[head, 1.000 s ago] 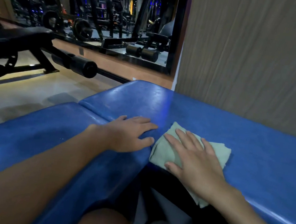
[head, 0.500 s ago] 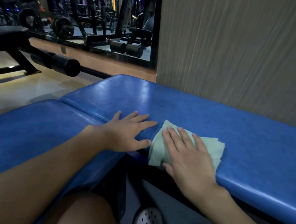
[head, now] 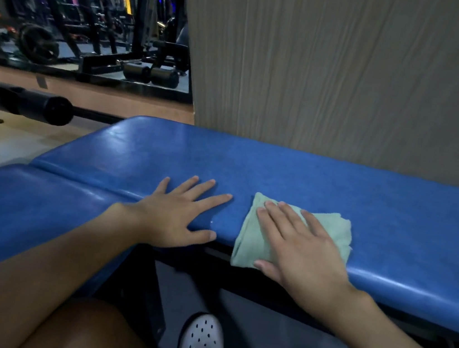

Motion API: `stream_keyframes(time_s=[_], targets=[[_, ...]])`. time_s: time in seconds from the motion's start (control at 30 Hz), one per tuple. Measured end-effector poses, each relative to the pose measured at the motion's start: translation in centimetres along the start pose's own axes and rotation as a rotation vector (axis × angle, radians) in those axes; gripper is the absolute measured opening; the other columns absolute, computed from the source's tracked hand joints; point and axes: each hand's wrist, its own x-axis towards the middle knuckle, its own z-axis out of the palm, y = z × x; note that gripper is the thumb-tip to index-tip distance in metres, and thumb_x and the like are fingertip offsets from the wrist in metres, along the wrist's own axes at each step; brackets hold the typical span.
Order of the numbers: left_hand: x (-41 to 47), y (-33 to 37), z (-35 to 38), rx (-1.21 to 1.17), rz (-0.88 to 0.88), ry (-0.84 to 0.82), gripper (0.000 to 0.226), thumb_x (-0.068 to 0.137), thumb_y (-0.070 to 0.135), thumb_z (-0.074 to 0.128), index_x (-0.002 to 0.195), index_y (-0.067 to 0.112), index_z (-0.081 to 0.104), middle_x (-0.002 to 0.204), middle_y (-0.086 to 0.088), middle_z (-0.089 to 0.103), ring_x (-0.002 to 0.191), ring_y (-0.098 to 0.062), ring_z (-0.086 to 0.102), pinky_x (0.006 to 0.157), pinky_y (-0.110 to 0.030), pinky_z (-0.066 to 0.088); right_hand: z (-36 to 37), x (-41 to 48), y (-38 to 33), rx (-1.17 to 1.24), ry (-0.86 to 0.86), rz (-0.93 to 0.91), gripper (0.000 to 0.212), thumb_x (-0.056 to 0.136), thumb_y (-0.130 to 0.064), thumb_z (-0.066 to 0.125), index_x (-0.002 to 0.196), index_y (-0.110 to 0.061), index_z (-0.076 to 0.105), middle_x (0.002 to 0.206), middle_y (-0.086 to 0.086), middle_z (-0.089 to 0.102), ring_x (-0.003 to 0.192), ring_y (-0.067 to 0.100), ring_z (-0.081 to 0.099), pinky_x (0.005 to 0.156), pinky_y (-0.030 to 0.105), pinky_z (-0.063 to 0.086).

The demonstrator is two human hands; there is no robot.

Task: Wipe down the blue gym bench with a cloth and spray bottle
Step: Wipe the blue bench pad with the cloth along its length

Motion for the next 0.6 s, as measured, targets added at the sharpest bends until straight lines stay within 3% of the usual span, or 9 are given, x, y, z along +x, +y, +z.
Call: stream_keyframes(time_s=[0.1,0.23,0.33,0.4,0.5,0.6], targets=[[0.4,0.3,0.3,0.025,0.006,0.007,0.088,0.067,0.090,0.012,0.143,0.060,-0.023,0.165,0.012,-0.016,0.152,-0.018,-0.014,0.118,-0.062,0.000,0.1,1.0,-0.8,0.046,-0.008,0.008,0.087,0.071,-0.061,0.073,0.138,-0.010,0.053,0.142,0.010,0.055,0.130,0.028,0.053,0.104,0.050,0.045],[1.4,1.8,-0.4,0.087,0.084,0.028,0.087,0.074,0.087,0.017,0.146,0.056,-0.020,0.166,0.010,-0.012,0.152,-0.015,-0.012,0.121,-0.056,0.001,-0.3,-2.0,1.9,0.044,0.009,-0.019,0.083,0.075,-0.059,0.070,0.142,-0.015,0.048,0.147,0.005,0.050,0.135,0.024,0.048,0.111,0.044,0.037],[2.4,3.9,-0.6,0.087,0.182,0.060,0.084,0.081,0.081,0.024,0.151,0.051,-0.012,0.166,0.011,-0.008,0.152,-0.013,-0.008,0.122,-0.050,0.001,-0.9,-5.6,5.1,-0.025,0.005,-0.002,0.077,0.083,-0.060,0.053,0.145,-0.016,0.045,0.150,0.005,0.047,0.137,0.024,0.045,0.110,0.043,0.028],[3.1,4.9,-0.4,0.095,0.221,0.077,0.084,0.080,0.083,0.021,0.151,0.051,-0.011,0.166,0.009,-0.006,0.153,-0.014,-0.005,0.122,-0.047,0.004,-1.1,-6.6,5.8,-0.058,-0.018,0.035,0.077,0.083,-0.061,0.041,0.144,-0.014,0.045,0.149,0.006,0.047,0.137,0.026,0.045,0.110,0.044,0.031],[3.4,5.1,-0.4,0.129,0.222,0.106,0.088,0.074,0.087,0.013,0.152,0.051,-0.008,0.166,0.007,0.001,0.152,-0.017,0.004,0.121,-0.045,0.011,-0.9,-5.2,4.2,-0.053,-0.049,0.091,0.079,0.081,-0.062,0.051,0.140,-0.011,0.047,0.144,0.009,0.051,0.134,0.029,0.048,0.107,0.049,0.040],[3.4,5.1,-0.5,0.146,0.230,0.122,0.091,0.072,0.088,0.012,0.153,0.049,-0.003,0.165,0.007,0.005,0.151,-0.017,0.008,0.120,-0.042,0.014,-0.8,-4.6,3.8,-0.007,-0.030,0.088,0.083,0.077,-0.063,0.062,0.141,-0.013,0.046,0.145,0.007,0.051,0.135,0.026,0.047,0.109,0.048,0.040]])
